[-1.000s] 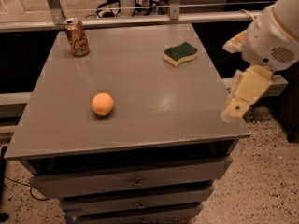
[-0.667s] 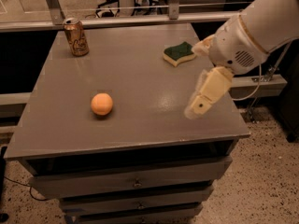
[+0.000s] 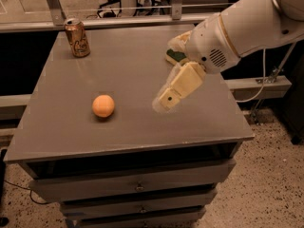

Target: Pick orange

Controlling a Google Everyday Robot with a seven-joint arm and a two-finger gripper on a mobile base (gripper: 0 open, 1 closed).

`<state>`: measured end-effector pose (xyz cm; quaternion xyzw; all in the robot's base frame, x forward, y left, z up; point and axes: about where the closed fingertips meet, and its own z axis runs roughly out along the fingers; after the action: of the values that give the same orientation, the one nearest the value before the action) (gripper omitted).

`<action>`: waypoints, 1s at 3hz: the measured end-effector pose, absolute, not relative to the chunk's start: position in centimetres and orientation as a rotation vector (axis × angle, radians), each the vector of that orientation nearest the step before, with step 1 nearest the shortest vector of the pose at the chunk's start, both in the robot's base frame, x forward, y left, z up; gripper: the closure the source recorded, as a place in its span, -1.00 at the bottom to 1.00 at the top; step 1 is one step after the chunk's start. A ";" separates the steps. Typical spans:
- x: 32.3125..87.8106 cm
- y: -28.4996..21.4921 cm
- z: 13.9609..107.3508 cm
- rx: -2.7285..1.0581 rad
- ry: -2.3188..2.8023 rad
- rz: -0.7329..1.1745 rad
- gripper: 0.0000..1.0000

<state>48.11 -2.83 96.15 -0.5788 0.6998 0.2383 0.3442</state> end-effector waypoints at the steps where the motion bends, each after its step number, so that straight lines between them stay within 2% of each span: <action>1: 48.1 -2.8 96.2 -1.500 1.814 0.622 -1.00; 2: 48.5 -1.2 95.0 -1.446 1.776 0.665 -1.00; 3: 50.0 3.3 91.3 -1.389 1.688 0.757 -1.00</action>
Offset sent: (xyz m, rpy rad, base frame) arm 0.0235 0.0640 -0.0558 0.3288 -0.0343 -0.0591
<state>49.98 3.32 91.27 -0.5497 0.6679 0.2997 0.4024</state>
